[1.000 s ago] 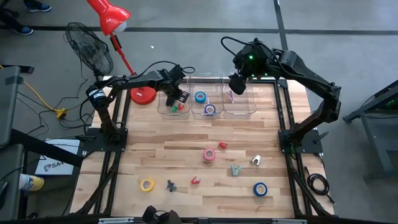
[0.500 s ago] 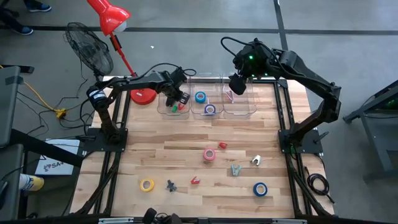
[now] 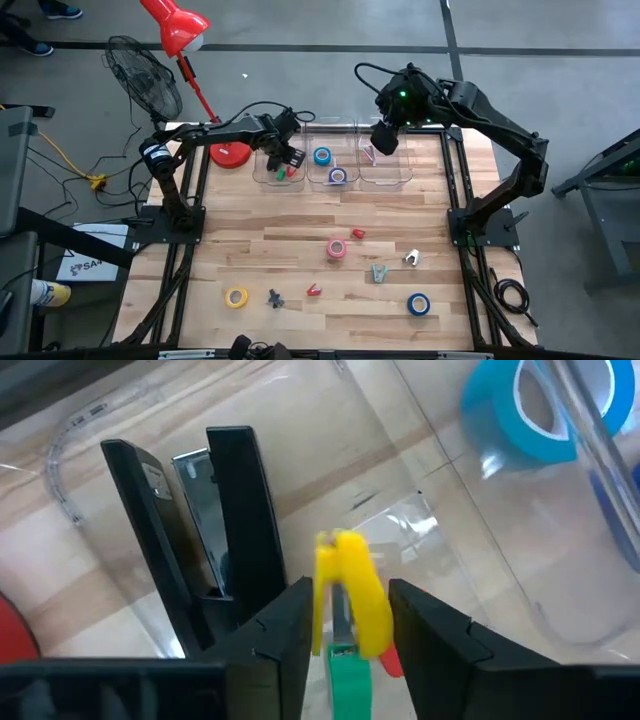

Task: Pick and place Stapler, Stapler remover, tape
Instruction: Put the yellow stapler into the left transparent bin, then put the right red stapler into the left transparent bin

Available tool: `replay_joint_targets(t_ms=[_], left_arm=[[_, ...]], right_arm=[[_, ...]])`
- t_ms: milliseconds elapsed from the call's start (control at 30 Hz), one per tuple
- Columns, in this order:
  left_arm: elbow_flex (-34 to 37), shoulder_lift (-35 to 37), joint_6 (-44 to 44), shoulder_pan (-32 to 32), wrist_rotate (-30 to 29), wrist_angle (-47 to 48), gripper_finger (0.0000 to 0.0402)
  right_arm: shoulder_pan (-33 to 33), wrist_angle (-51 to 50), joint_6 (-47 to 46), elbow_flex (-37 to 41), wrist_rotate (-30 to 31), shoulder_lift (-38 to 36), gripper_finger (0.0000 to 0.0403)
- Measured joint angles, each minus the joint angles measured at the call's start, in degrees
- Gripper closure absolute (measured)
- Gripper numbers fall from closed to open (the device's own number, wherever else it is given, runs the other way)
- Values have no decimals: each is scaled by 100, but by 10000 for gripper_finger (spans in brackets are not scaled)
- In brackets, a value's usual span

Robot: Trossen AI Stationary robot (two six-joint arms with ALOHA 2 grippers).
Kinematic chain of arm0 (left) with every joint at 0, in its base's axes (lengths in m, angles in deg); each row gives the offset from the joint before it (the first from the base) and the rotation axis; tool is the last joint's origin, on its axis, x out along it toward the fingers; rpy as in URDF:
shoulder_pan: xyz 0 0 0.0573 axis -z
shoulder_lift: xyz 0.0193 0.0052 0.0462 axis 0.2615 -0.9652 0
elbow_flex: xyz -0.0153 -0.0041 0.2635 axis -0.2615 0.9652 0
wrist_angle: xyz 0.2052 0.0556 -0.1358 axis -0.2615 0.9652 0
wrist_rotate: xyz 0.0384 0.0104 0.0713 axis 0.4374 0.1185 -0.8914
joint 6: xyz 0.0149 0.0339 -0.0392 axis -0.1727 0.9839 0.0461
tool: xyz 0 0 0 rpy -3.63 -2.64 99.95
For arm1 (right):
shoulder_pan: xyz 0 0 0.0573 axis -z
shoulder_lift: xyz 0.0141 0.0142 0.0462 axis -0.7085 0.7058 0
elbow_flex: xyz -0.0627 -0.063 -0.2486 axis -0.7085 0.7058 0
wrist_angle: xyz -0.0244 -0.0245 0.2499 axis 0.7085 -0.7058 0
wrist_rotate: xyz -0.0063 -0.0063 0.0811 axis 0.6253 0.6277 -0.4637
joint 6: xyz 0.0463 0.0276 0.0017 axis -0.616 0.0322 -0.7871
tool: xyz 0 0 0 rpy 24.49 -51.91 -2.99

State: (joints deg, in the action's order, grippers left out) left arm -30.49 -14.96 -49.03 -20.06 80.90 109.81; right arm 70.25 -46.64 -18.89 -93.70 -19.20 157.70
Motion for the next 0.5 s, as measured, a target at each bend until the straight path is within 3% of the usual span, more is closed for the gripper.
replay_joint_targets(t_ms=[233, 500], left_arm=[[-150, -2, 13, 0, 17, 139, 239], [-951, 152, 342, 1, -198, 789, 234]], right_arm=[[-2, -16, 103, 0, -157, 0, 165], [-4, -14, 253, 0, -612, 0, 165]])
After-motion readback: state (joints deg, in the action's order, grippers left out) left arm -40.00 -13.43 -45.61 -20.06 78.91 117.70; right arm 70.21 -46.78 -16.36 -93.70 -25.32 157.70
